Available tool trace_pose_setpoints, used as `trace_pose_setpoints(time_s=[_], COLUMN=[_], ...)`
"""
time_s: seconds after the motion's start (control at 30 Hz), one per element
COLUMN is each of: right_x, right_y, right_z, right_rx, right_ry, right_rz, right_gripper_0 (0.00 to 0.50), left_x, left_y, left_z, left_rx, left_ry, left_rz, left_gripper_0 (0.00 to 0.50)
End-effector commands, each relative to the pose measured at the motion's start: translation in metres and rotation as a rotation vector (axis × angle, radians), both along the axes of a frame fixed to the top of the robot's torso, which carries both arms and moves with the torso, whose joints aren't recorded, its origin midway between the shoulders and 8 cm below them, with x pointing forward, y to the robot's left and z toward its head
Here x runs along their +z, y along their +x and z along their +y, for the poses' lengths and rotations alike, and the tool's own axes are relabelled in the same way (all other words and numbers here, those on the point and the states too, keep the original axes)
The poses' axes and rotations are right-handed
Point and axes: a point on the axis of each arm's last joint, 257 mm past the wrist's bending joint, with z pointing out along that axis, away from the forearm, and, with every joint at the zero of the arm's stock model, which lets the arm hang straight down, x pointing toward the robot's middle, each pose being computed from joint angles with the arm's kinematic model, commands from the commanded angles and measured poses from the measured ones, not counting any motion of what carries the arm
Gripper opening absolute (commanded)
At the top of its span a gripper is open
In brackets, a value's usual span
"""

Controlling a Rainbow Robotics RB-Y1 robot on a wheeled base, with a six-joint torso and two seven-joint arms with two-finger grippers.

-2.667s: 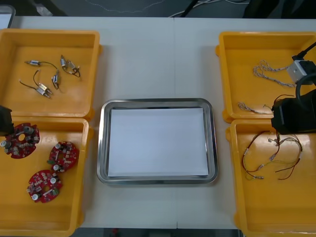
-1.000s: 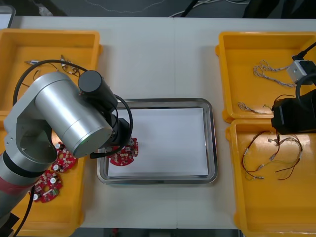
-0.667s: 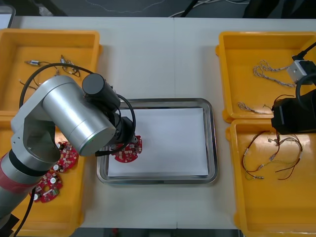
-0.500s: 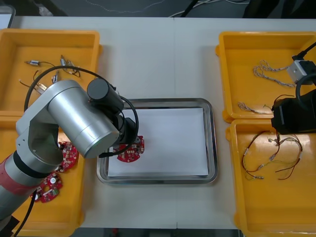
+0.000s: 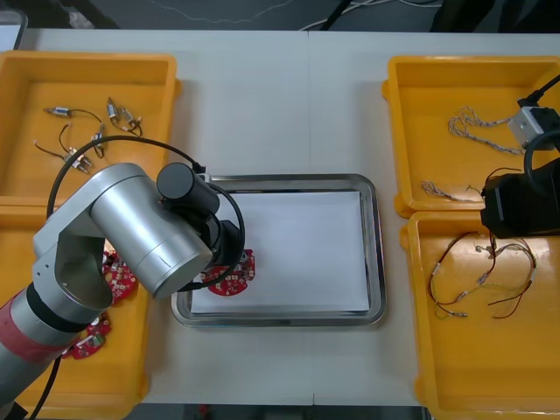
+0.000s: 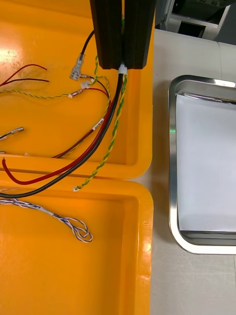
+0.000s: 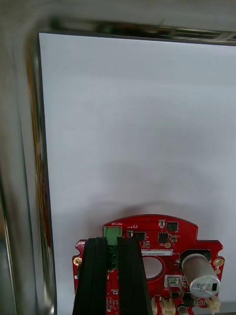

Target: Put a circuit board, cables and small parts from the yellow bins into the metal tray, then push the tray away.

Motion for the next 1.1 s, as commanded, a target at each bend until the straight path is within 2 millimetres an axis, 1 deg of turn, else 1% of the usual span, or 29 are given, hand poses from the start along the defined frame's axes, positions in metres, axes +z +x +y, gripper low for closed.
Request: trace_pose_setpoints(time_s=[0.03, 0.37, 0.53, 0.57, 0.6, 0.63, 0.73, 0.77, 0.8, 0.83, 0.87, 1.1], right_x=[0.0099, 0.0099, 0.0099, 0.0099, 0.0099, 0.0099, 0.0099, 0.0099, 0.0099, 0.0099, 0.0099, 0.0099], right_y=[0.0042, 0.0042, 0.0042, 0.0042, 0.0042, 0.0042, 0.0042, 0.0042, 0.0042, 0.0042, 0.0042, 0.0042], right_z=[-0.0059, -0.0059, -0.0059, -0.0059, -0.0059, -0.0059, -0.0059, -0.0059, -0.0059, -0.0059, -0.0059, -0.0059], right_rx=[-0.017, -0.017, -0.017, -0.017, -0.017, -0.017, -0.017, -0.017, -0.017, -0.017, -0.017, -0.017], right_ry=[-0.029, -0.029, -0.029, -0.029, -0.029, -0.029, -0.029, -0.029, -0.029, -0.029, -0.029, -0.029], right_rz=[-0.023, -0.023, -0.023, -0.023, -0.023, -0.023, -0.023, -0.023, -0.023, -0.023, -0.023, -0.023], right_gripper_0=[0.0, 0.0, 0.0, 0.0, 0.0, 0.0, 0.0, 0.0, 0.0, 0.0, 0.0, 0.0], left_x=[-0.0087, -0.0136, -0.0139, -0.0138, -0.0139, -0.0139, -0.0137, -0.0135, -0.0135, -0.0134, -0.0133, -0.01], left_y=[-0.0044, -0.0055, -0.0059, -0.0057, -0.0058, -0.006, -0.0054, -0.0053, -0.0053, -0.0051, -0.0053, -0.0036], left_z=[0.0121, 0.0214, 0.0216, 0.0213, 0.0218, 0.0205, 0.0201, 0.0193, 0.0193, 0.0178, 0.0166, 0.0134], left_rx=[-0.022, -0.012, -0.006, -0.005, -0.004, -0.005, -0.001, -0.003, -0.003, -0.002, -0.001, 0.004], left_ry=[0.033, 0.042, 0.038, 0.036, 0.036, 0.032, 0.026, 0.023, 0.023, 0.016, 0.011, -0.011], left_rz=[-0.007, -0.005, -0.003, -0.004, -0.003, -0.002, -0.004, -0.005, -0.005, -0.006, -0.005, -0.012], left_gripper_0=[0.0, 0.0, 0.0, 0.007, 0.031, 0.14, 0.233, 0.322, 0.322, 0.469, 0.5, 0.5])
